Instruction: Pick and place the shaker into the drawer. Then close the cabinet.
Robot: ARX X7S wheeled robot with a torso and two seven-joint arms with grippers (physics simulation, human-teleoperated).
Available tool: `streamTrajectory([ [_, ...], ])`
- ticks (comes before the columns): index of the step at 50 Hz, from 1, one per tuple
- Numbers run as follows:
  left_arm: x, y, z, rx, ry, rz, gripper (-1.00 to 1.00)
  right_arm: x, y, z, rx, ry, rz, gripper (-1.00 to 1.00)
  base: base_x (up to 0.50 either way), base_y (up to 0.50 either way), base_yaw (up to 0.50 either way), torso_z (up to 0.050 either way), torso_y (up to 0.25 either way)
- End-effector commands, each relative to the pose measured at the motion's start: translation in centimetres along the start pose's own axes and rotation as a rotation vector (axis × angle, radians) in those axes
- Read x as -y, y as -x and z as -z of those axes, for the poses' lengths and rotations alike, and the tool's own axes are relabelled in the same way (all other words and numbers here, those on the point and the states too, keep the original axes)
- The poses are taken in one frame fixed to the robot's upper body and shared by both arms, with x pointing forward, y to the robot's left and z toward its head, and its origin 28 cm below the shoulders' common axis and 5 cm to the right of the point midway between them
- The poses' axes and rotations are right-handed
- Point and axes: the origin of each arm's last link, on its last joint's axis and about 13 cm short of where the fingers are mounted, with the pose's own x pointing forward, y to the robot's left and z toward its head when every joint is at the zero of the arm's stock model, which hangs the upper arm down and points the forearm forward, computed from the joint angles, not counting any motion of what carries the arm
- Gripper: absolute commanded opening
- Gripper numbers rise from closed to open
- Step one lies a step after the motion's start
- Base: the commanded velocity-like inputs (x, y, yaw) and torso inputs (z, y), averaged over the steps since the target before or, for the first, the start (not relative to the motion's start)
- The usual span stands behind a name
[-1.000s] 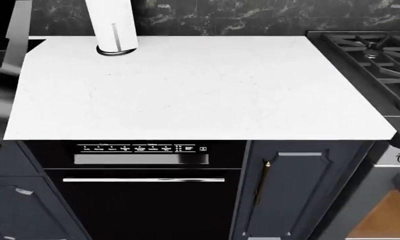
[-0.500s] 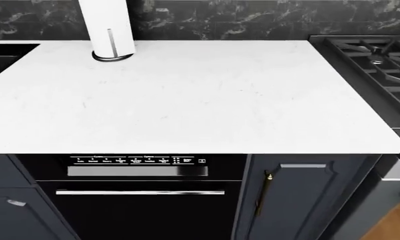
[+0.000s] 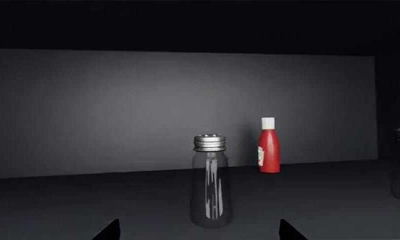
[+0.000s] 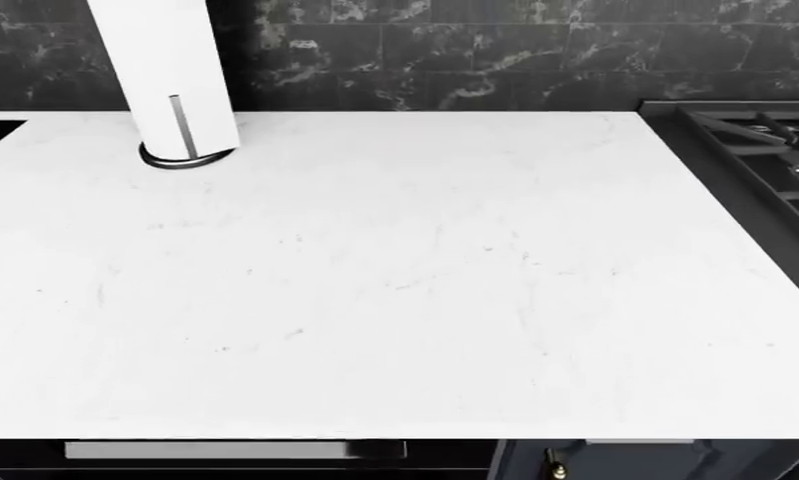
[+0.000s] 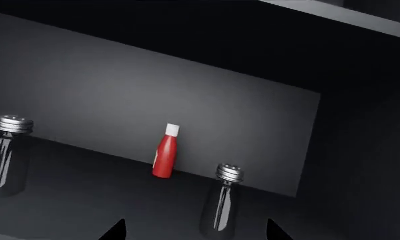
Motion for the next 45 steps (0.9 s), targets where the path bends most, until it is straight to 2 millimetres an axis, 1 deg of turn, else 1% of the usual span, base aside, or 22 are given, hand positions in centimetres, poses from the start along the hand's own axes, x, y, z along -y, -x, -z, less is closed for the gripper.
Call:
streamTrajectory([
  [1, 0.0, 0.0, 0.1, -0.004, 0.008, 0.000, 1.00, 0.0, 0.0, 0.1, -0.001, 0.006, -0.005, 1.00, 0.50, -0.05, 0.00, 0.000, 0.000],
  [15, 0.0, -0.1, 0.5, -0.010, 0.001, -0.001, 1.00, 0.6, 0.0, 0.3, -0.006, 0.004, 0.035, 1.00, 0.50, -0.09, 0.00, 0.000, 0.001],
  [25, -0.1, -0.1, 0.7, -0.018, -0.002, -0.001, 1.00, 0.6, -0.2, 0.6, -0.012, -0.003, 0.029, 1.00, 0.00, 0.00, 0.00, 0.000, 0.000],
  [36, 0.3, -0.1, 0.7, -0.020, 0.005, 0.029, 1.00, 1.1, 0.0, 0.7, -0.021, -0.001, 0.049, 1.00, 0.00, 0.00, 0.00, 0.000, 0.000],
  [45, 0.3, -0.3, 1.3, -0.027, 0.005, 0.028, 1.00, 1.1, -0.2, 0.9, -0.023, 0.000, 0.047, 1.00, 0.00, 0.00, 0.00, 0.000, 0.000],
])
